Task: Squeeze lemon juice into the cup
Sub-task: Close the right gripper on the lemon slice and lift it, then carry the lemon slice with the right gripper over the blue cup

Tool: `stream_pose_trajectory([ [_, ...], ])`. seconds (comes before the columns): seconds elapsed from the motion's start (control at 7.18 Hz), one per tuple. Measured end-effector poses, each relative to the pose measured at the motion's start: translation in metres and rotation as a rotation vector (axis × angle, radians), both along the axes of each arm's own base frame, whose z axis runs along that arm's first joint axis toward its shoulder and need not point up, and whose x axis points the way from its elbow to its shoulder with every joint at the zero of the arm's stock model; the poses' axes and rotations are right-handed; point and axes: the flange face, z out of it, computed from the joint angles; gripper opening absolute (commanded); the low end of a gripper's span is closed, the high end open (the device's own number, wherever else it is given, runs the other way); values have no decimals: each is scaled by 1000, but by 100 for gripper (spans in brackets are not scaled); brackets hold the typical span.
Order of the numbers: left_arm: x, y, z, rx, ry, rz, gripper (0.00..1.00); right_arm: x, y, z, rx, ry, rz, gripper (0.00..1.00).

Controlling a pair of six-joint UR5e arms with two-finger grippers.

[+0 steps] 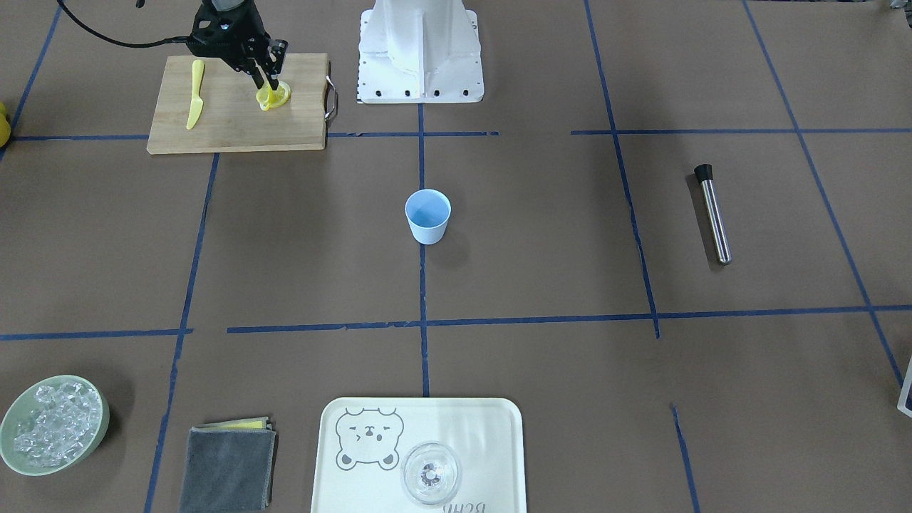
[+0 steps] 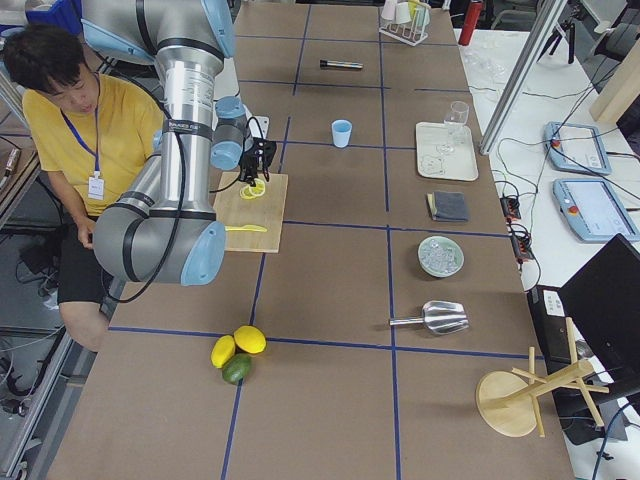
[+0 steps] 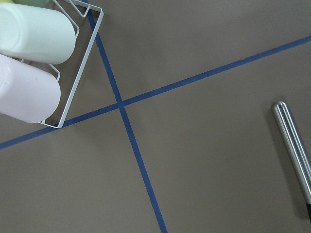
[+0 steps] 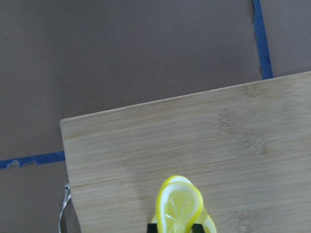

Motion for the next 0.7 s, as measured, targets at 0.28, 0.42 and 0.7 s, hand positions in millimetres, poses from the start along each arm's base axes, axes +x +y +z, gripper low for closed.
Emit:
stream_pose_trajectory([
  [0.28, 0, 1, 1, -2, 0, 0, 100, 8, -8, -7, -1, -14, 21, 34],
  [0.42, 0, 1, 2, -3, 0, 0, 100, 10, -11, -9, 0, -18, 27, 34],
  [0.7, 0, 2, 2, -5, 0, 0, 100, 15, -20, -15, 0, -31, 50, 34],
])
